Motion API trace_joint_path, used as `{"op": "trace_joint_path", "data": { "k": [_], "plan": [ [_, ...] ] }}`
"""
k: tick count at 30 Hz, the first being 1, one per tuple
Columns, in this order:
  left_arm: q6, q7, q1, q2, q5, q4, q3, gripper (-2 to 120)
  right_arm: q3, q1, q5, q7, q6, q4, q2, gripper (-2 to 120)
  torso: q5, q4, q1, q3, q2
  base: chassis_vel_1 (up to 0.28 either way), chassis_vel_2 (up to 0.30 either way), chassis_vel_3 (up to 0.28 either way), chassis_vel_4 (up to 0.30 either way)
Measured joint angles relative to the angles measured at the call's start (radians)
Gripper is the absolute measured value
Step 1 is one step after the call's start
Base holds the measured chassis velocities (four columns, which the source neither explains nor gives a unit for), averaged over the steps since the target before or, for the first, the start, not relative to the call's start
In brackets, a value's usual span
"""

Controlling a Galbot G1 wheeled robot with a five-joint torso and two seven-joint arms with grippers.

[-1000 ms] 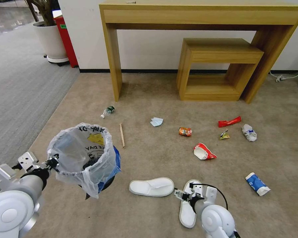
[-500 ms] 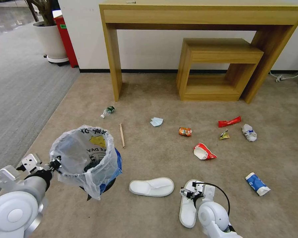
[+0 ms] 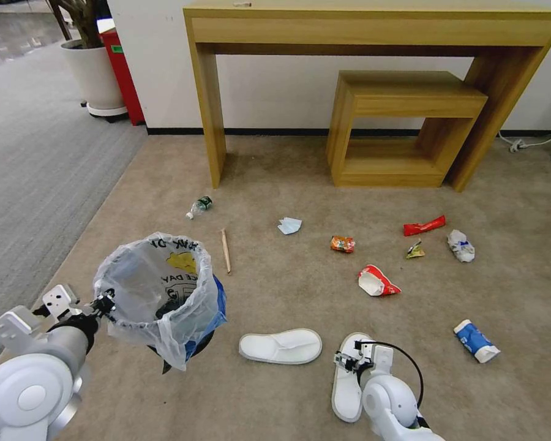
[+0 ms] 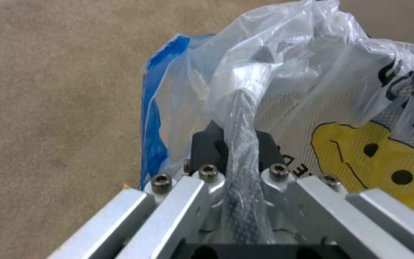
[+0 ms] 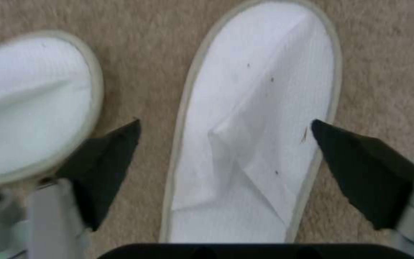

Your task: Pick up the trash bin and place the garbage on the floor into it.

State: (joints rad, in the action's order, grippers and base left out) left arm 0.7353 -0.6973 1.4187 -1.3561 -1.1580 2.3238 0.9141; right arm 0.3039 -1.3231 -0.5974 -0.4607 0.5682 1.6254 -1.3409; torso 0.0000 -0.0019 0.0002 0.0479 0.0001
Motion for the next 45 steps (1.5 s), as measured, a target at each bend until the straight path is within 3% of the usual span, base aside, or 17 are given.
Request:
{"op": "trace_joint_path", "data": {
  "k": [10,12,24,36,40,45],
  "plan": [
    [-0.002,0.002,-0.002,-0.001,0.000,-0.005,-0.002,2,0.002,0.006,0.023,0.019,-0.013,-0.031,-0.003,55,0.0000,0.0000,0.000,0.000,0.000,0.000,0.000,0.000,0.000],
    [-0.002,0.003,-0.004,0.000,0.000,-0.006,-0.002,2,0.003,0.008,0.024,0.018,-0.013,-0.039,-0.004,43,0.0000,0.0000,0.000,0.000,0.000,0.000,0.000,0.000,0.000],
    [-0.003,0.004,-0.006,0.001,0.001,-0.012,-0.007,2,0.014,0.019,0.030,0.013,-0.015,-0.054,-0.005,2,0.0000,0.0000,0.000,0.000,0.000,0.000,0.000,0.000,0.000],
    [-0.005,0.005,-0.003,-0.002,0.010,-0.011,-0.015,2,0.030,0.013,0.056,0.023,-0.037,-0.049,0.000,0,0.0000,0.0000,0.000,0.000,0.000,0.000,0.000,0.000,0.000],
    [-0.005,0.006,0.002,0.005,0.022,-0.011,-0.027,2,0.045,-0.002,0.099,0.049,-0.081,-0.025,0.008,0,0.0001,0.0000,0.000,0.000,0.000,0.000,0.000,0.000,0.000],
    [-0.005,0.006,0.012,0.039,0.030,-0.002,-0.060,2,0.085,-0.026,0.145,0.109,-0.203,0.078,0.025,0,0.0001,0.0000,0.000,0.000,0.000,0.000,0.000,0.000,0.000]
  ]
}}
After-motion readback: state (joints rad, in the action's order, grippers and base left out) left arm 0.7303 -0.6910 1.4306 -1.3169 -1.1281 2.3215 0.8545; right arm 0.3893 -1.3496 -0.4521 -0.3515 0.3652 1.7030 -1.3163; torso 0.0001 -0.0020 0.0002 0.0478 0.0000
